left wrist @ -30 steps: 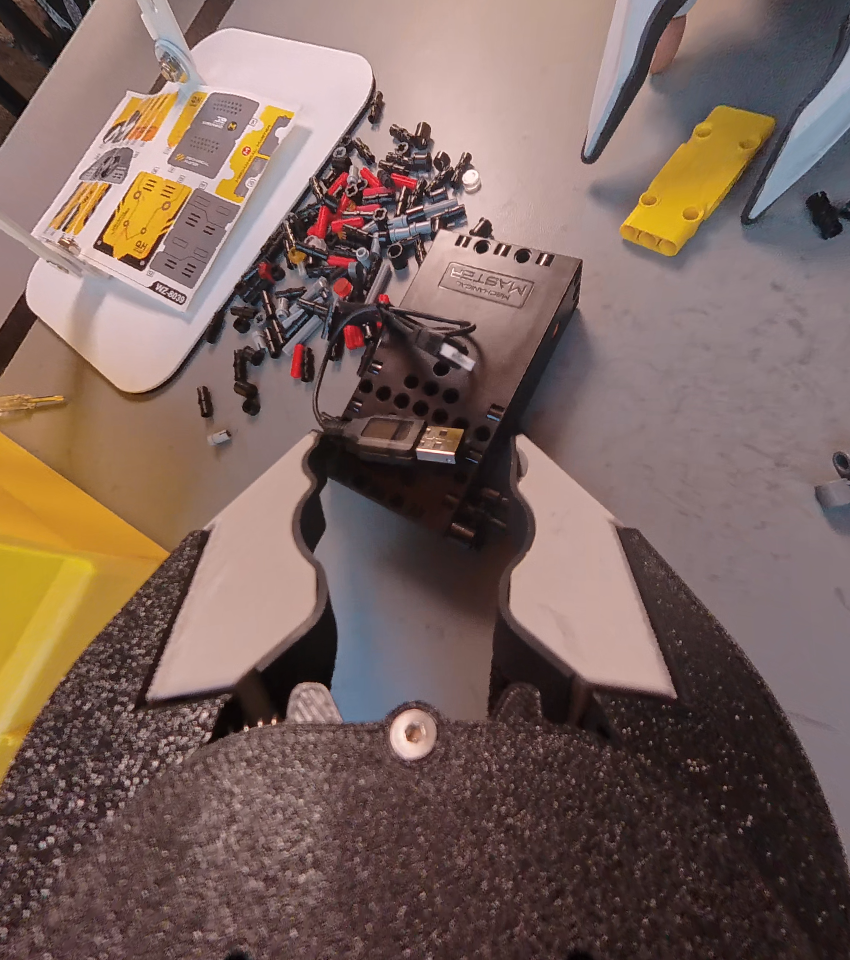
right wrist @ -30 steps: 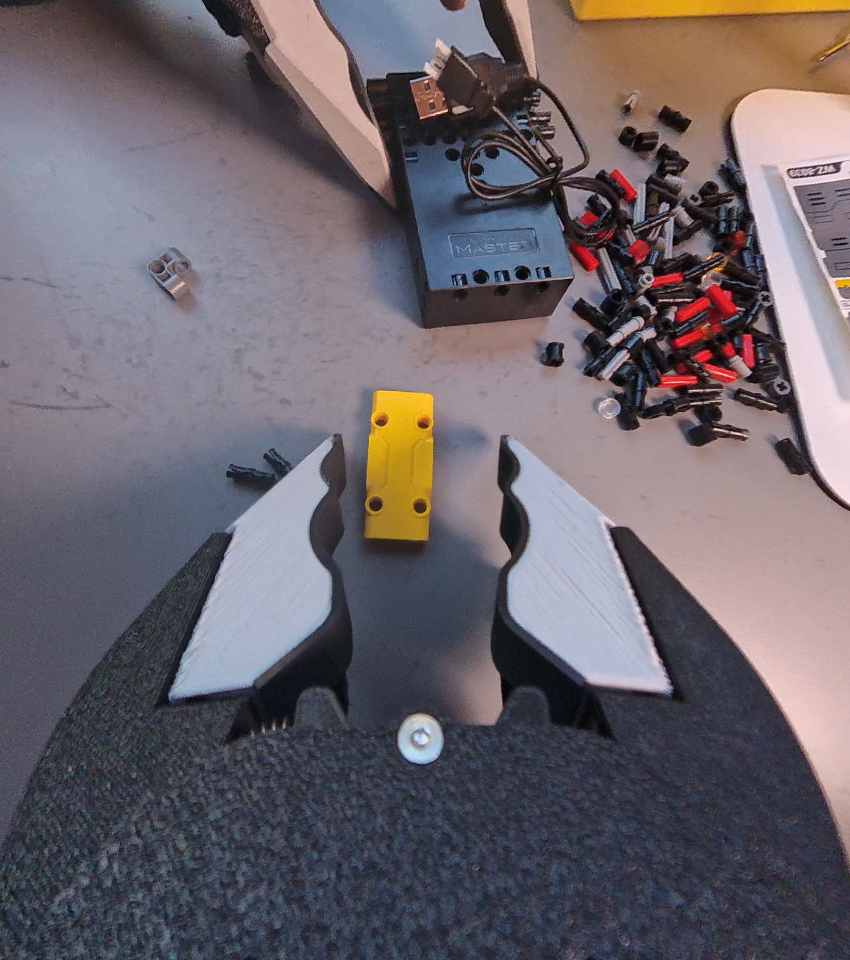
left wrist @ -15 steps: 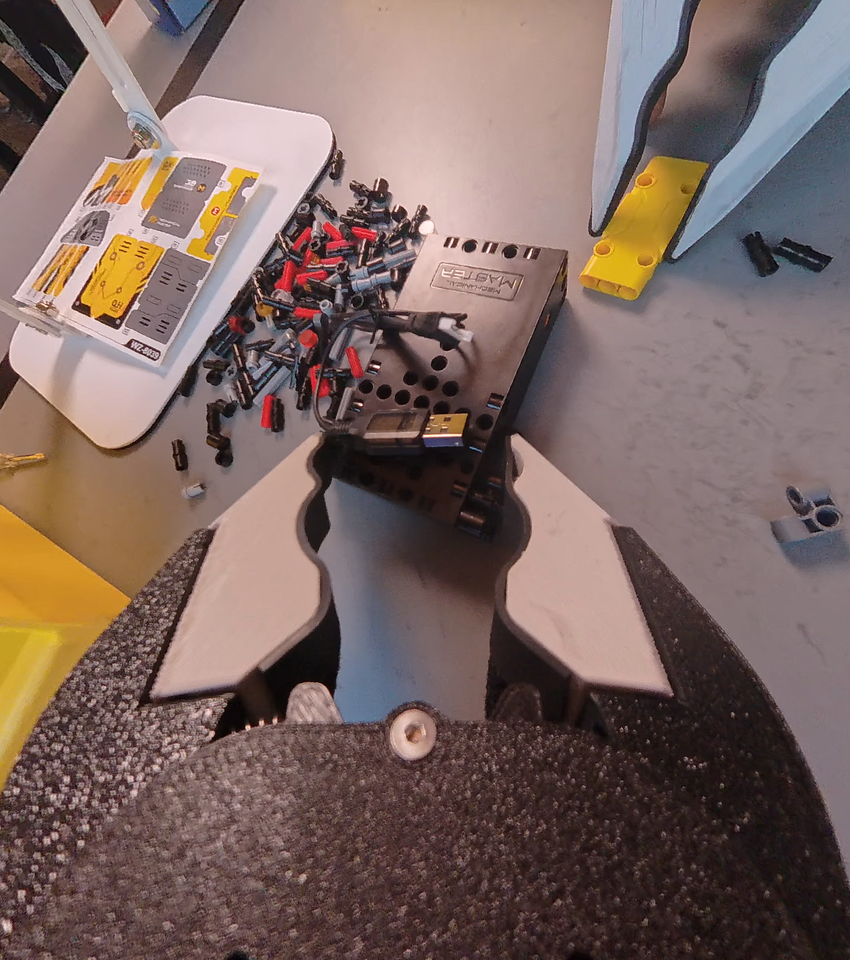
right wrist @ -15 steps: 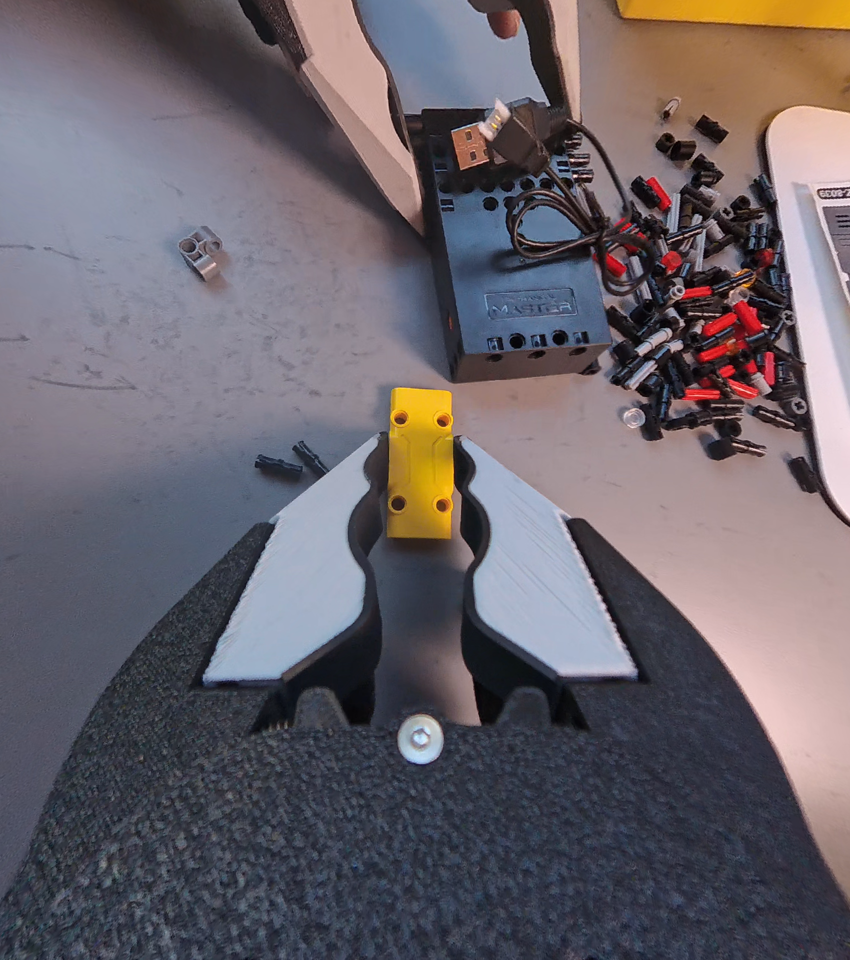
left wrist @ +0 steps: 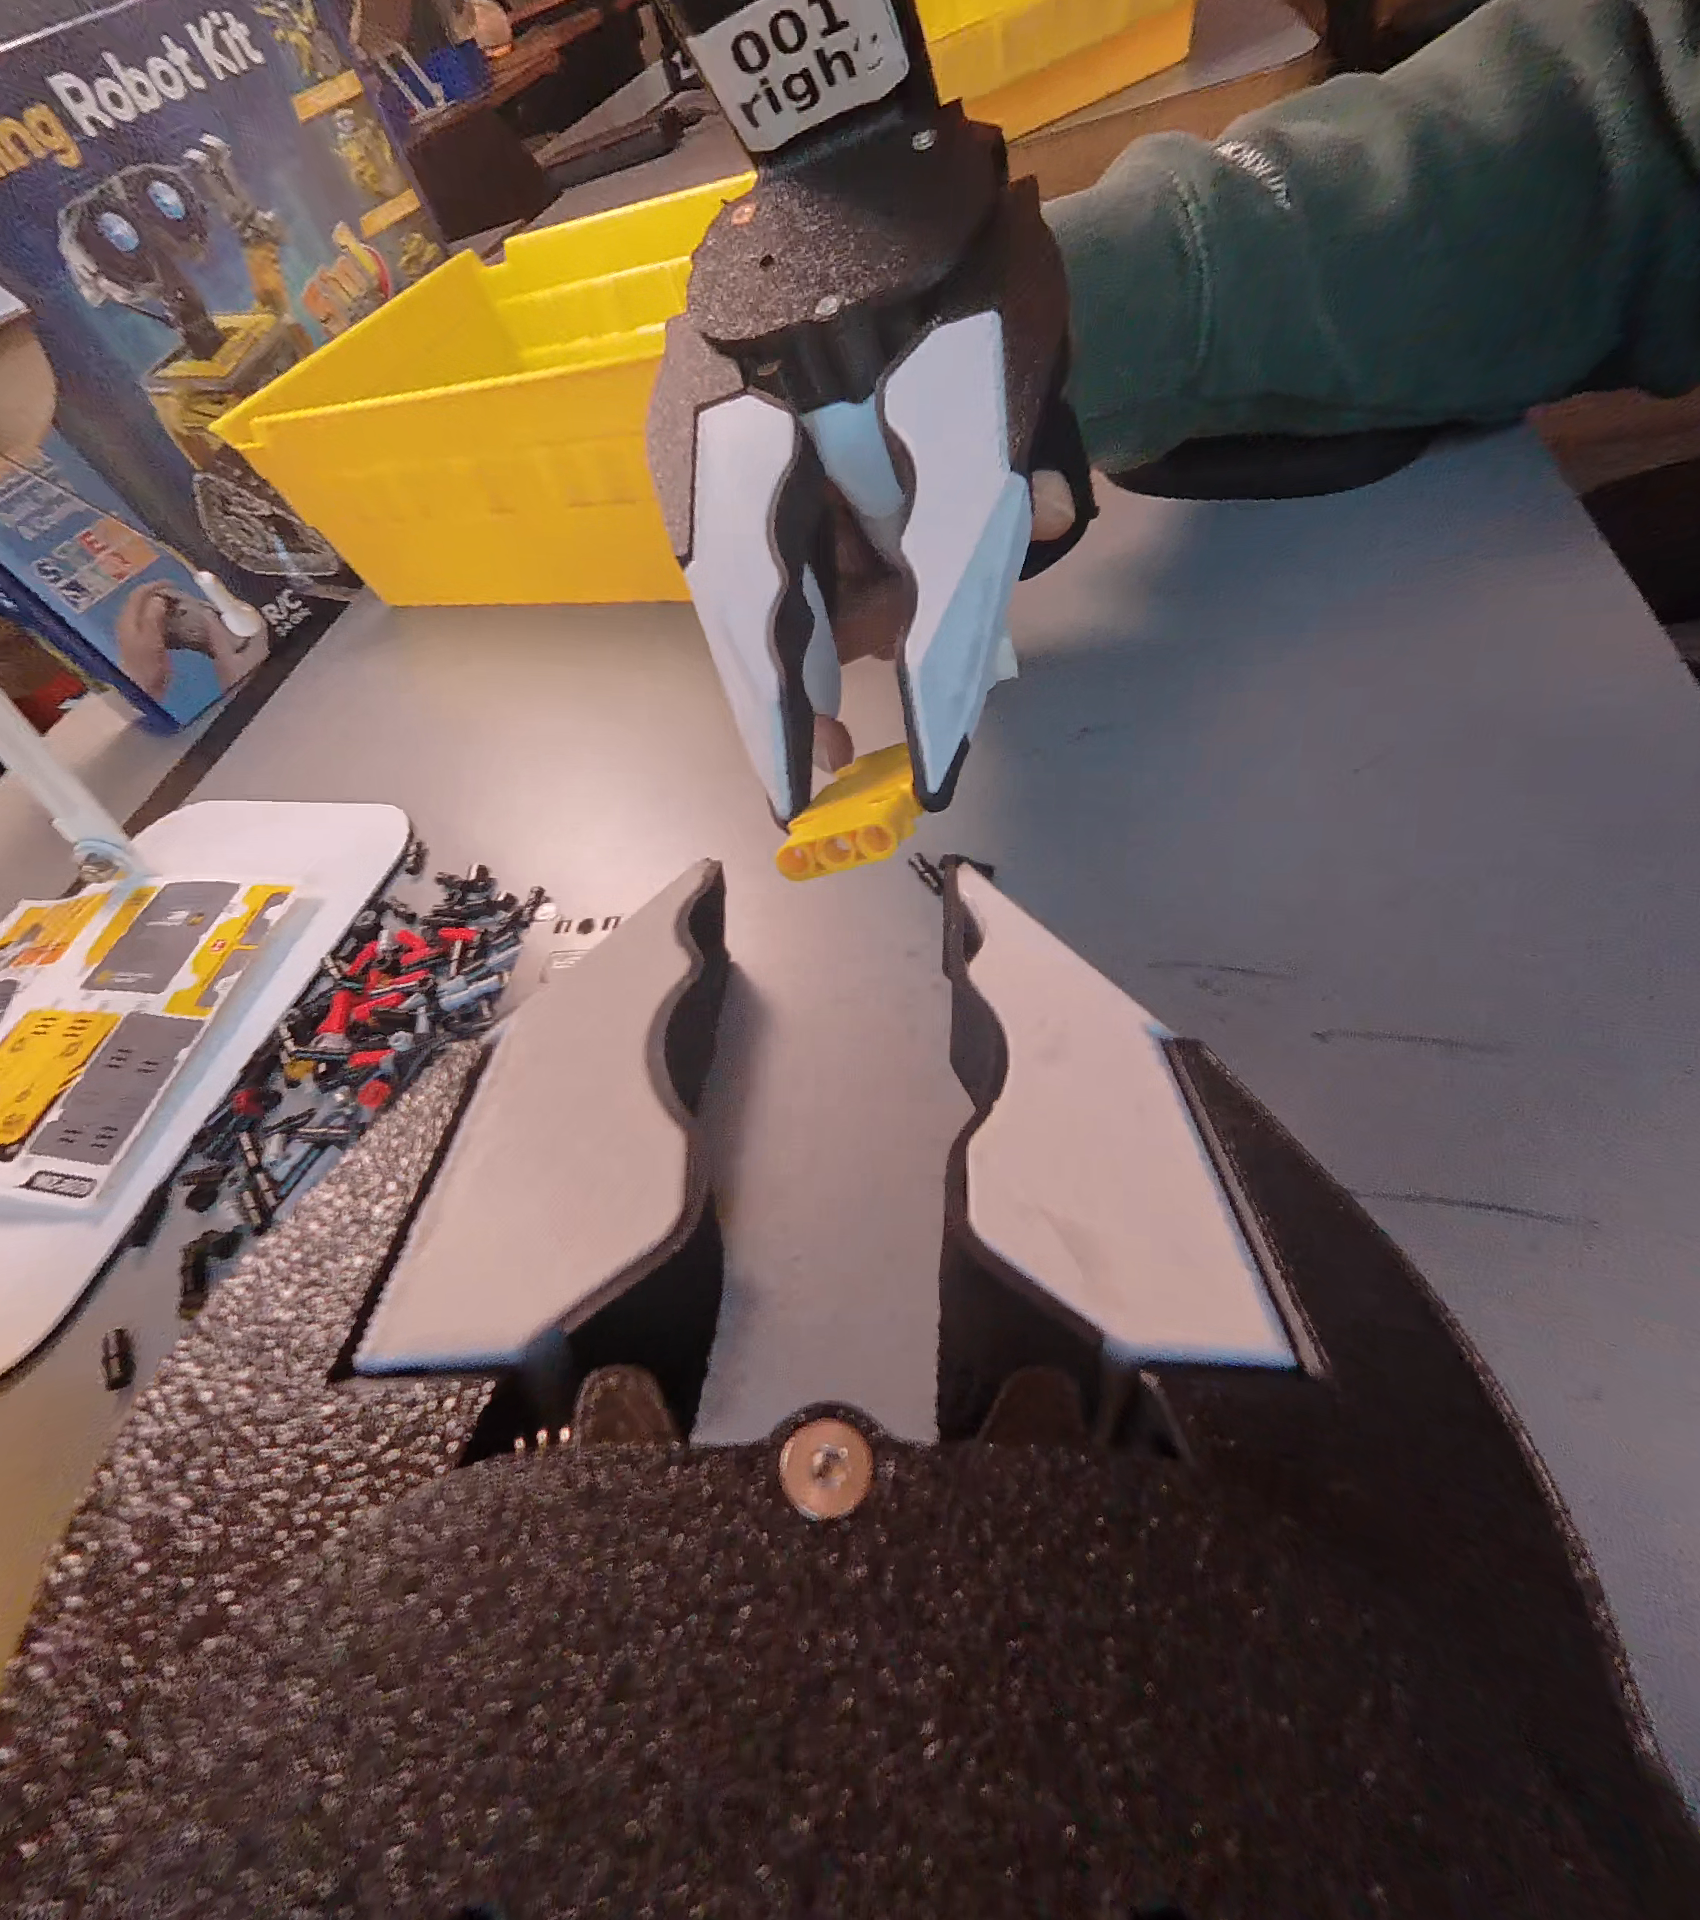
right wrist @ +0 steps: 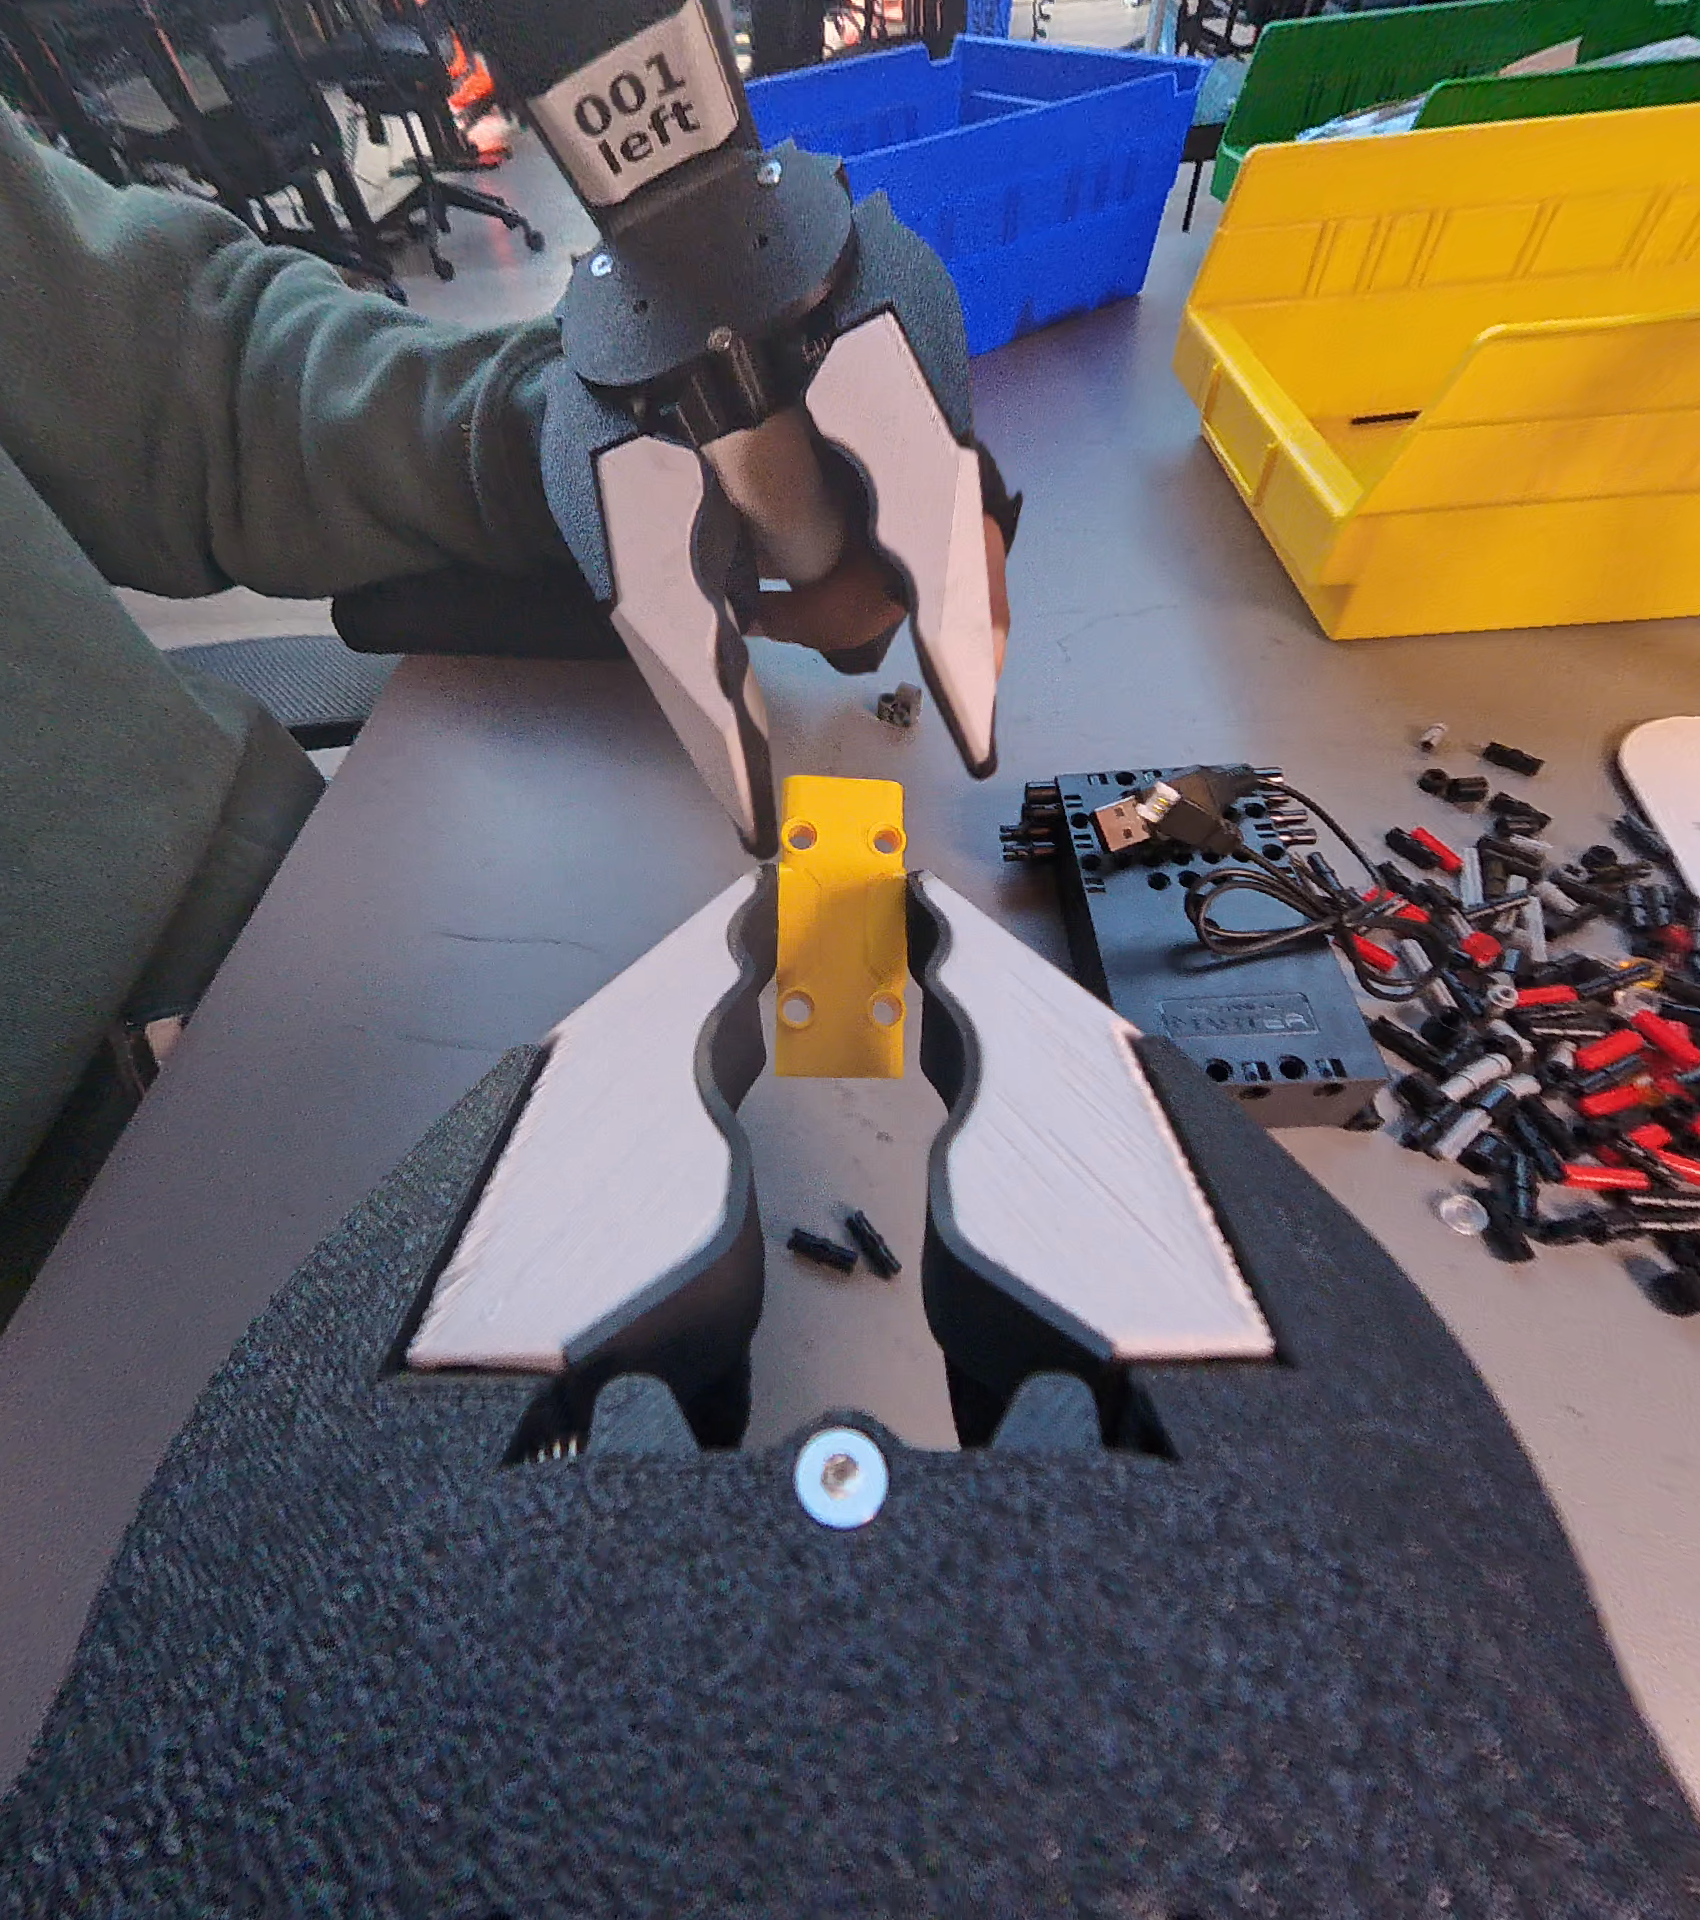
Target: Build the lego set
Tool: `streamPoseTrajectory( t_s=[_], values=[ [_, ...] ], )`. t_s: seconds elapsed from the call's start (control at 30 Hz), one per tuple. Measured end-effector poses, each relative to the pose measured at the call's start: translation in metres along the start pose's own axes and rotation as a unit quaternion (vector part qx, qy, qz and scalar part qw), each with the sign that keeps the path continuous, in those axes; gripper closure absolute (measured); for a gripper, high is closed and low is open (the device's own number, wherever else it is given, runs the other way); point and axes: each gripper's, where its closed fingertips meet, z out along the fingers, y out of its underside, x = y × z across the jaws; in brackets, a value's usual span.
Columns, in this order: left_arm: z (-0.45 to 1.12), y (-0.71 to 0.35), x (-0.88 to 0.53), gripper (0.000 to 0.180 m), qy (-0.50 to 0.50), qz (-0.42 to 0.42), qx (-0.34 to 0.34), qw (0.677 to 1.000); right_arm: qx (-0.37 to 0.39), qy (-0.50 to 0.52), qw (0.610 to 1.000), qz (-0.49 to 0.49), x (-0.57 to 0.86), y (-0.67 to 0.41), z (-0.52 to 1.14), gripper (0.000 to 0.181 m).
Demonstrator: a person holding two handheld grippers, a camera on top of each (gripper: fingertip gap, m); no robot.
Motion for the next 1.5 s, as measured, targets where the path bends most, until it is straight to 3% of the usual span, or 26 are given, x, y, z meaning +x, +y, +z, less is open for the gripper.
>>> streamPoseTrajectory(
  t_s=[0.1, 0.37, 0.57, 0.67, 0.97, 1.07, 1.3, 1.5],
  values=[
    [0.003, -0.003, 0.008, 0.14, 0.018, -0.021, 0.013, 1.0, 0.003, -0.008, 1.0, 0.0, -0.003, 0.001, 0.001, 0.158],
    [0.005, -0.006, 0.02, 0.158, 0.027, 0.032, 0.021, 0.999, 0.016, -0.07, 0.996, 0.048, -0.018, 0.002, 0.004, 0.158],
    [0.003, -0.003, 0.016, 0.172, 0.04, -0.002, 0.024, 0.999, 0.031, -0.083, 0.993, 0.084, -0.018, -0.001, 0.003, 0.164],
    [0.001, -0.003, 0.015, 0.172, 0.057, -0.042, 0.031, 0.997, 0.027, -0.073, 0.993, 0.09, -0.014, 0.002, 0.005, 0.17],
    [-0.003, 0.008, 0.001, 0.172, 0.096, -0.248, 0.012, 0.964, -0.015, -0.013, 1.0, 0.024, -0.003, 0.013, 0.01, 0.16],
    [-0.004, 0.009, -0.001, 0.172, 0.115, -0.315, 0.022, 0.942, -0.034, 0.021, 0.999, 0.008, 0.004, 0.017, 0.014, 0.174],
    [-0.008, 0.004, -0.007, 0.172, 0.133, -0.393, 0.055, 0.908, -0.004, -0.014, 0.992, 0.126, 0.005, 0.01, 0.013, 0.176],
    [-0.014, -0.005, -0.009, 0.172, 0.153, -0.422, 0.095, 0.889, 0.022, -0.029, 0.99, 0.133, 0.003, 0.003, 0.01, 0.169]
  ],
)
